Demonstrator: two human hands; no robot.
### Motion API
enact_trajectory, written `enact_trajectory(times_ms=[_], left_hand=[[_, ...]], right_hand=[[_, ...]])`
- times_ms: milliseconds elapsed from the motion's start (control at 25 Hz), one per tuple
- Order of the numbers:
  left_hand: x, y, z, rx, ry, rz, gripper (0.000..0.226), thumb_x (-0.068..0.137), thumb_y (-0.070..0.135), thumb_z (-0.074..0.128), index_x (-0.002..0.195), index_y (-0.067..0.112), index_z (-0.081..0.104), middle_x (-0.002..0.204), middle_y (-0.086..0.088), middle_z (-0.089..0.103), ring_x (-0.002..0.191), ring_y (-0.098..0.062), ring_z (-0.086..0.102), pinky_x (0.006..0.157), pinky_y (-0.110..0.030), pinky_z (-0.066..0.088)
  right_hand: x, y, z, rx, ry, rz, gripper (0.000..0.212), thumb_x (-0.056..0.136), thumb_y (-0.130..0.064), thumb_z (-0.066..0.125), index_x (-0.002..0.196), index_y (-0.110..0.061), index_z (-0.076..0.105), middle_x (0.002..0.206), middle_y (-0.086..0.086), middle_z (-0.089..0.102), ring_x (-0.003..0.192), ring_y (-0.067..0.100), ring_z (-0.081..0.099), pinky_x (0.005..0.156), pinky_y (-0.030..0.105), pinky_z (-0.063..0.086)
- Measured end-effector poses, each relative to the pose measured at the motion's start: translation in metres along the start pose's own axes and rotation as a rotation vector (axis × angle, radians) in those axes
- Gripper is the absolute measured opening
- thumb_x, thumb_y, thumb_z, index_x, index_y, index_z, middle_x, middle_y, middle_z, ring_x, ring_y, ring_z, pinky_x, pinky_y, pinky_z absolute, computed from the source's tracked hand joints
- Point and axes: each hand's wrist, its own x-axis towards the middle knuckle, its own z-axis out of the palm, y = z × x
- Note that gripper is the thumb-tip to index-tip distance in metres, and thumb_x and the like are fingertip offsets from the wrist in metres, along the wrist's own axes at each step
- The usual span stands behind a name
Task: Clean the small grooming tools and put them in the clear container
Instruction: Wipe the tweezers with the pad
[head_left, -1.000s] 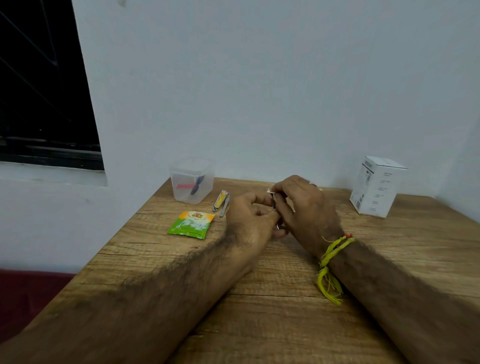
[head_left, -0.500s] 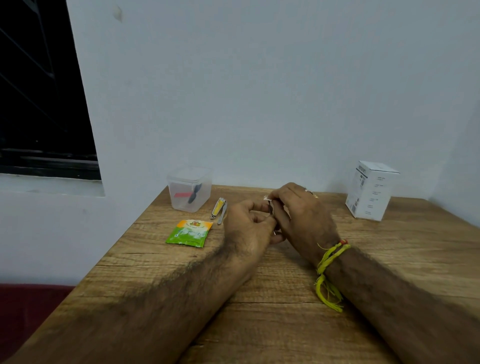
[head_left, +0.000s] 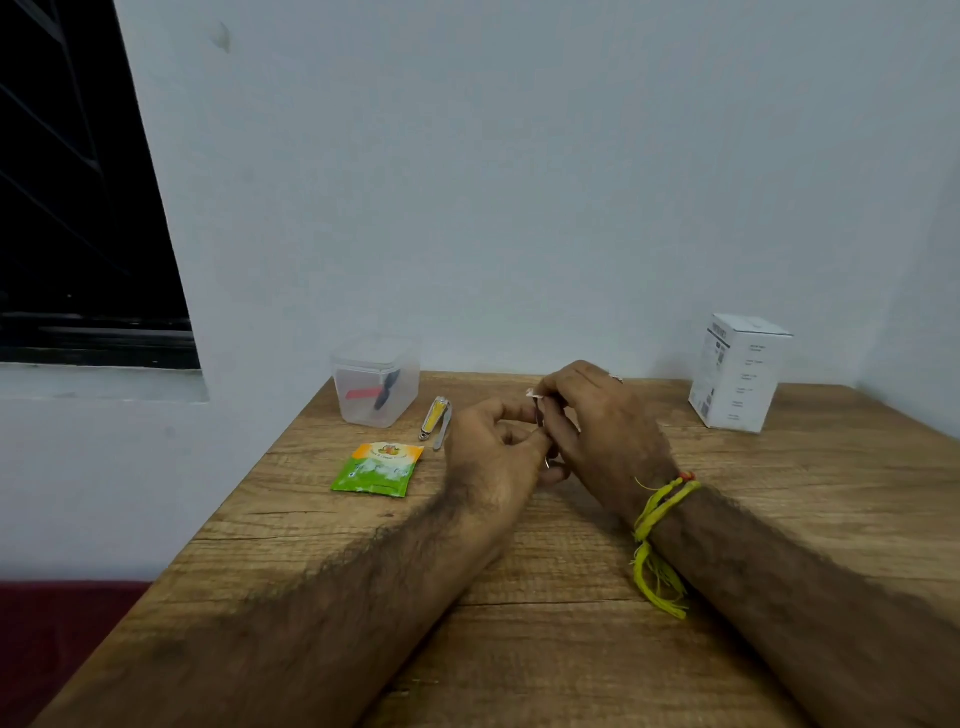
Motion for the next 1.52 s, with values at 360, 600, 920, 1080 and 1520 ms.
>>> enact_trajectory(times_ms=[360, 600, 920, 1080, 1520], left_hand=[[0.0015, -0.0013, -0.0013, 0.013, -0.016, 0.011, 0.014, 0.088, -0.001, 0.072, 0.101, 0.002, 0.066, 0.082, -0.023, 0.074, 0.075, -0.031, 0.076, 0.066, -0.041, 0.064], [0.0003, -0.0004, -0.0023, -0.015, -0.022, 0.027, 0.014, 0.091, -0.001, 0.07, 0.103, 0.001, 0.065, 0.082, -0.022, 0.075, 0.079, -0.031, 0.076, 0.069, -0.041, 0.064], [0.0011, 0.0017, -0.0042, 0.058, -0.008, 0.003, 0.028, 0.084, -0.008, 0.073, 0.105, 0.01, 0.067, 0.08, -0.015, 0.076, 0.071, -0.025, 0.076, 0.054, -0.023, 0.056], [0.0021, 0.0024, -0.0061, 0.034, -0.002, 0.003, 0.027, 0.082, -0.01, 0.074, 0.098, 0.012, 0.066, 0.077, -0.013, 0.075, 0.069, -0.026, 0.075, 0.053, -0.024, 0.055], [0.0031, 0.0046, -0.0071, 0.038, -0.021, 0.033, 0.037, 0.08, -0.012, 0.073, 0.105, 0.013, 0.064, 0.08, -0.018, 0.075, 0.066, -0.023, 0.073, 0.053, -0.027, 0.057]], right_hand=[[0.0, -0.0003, -0.0032, 0.059, 0.001, -0.003, 0.01, 0.09, -0.015, 0.058, 0.094, -0.013, 0.067, 0.09, 0.0, 0.065, 0.081, 0.021, 0.062, 0.072, 0.038, 0.052], [0.0004, 0.001, -0.0046, 0.079, -0.055, -0.029, 0.023, 0.092, -0.025, 0.048, 0.096, -0.013, 0.067, 0.092, -0.001, 0.065, 0.084, 0.019, 0.061, 0.075, 0.04, 0.053], [0.0001, 0.0025, -0.0057, 0.052, -0.042, -0.055, 0.018, 0.093, -0.019, 0.052, 0.096, -0.012, 0.068, 0.092, 0.001, 0.066, 0.083, 0.019, 0.062, 0.072, 0.041, 0.054], [0.0005, 0.0004, -0.0049, 0.063, -0.064, -0.067, 0.026, 0.093, -0.025, 0.046, 0.096, -0.012, 0.068, 0.091, 0.001, 0.065, 0.083, 0.02, 0.062, 0.072, 0.043, 0.053], [-0.0011, -0.0038, -0.0029, -0.014, -0.083, -0.077, 0.027, 0.094, -0.028, 0.044, 0.097, -0.016, 0.068, 0.093, 0.0, 0.065, 0.083, 0.024, 0.063, 0.07, 0.044, 0.053]])
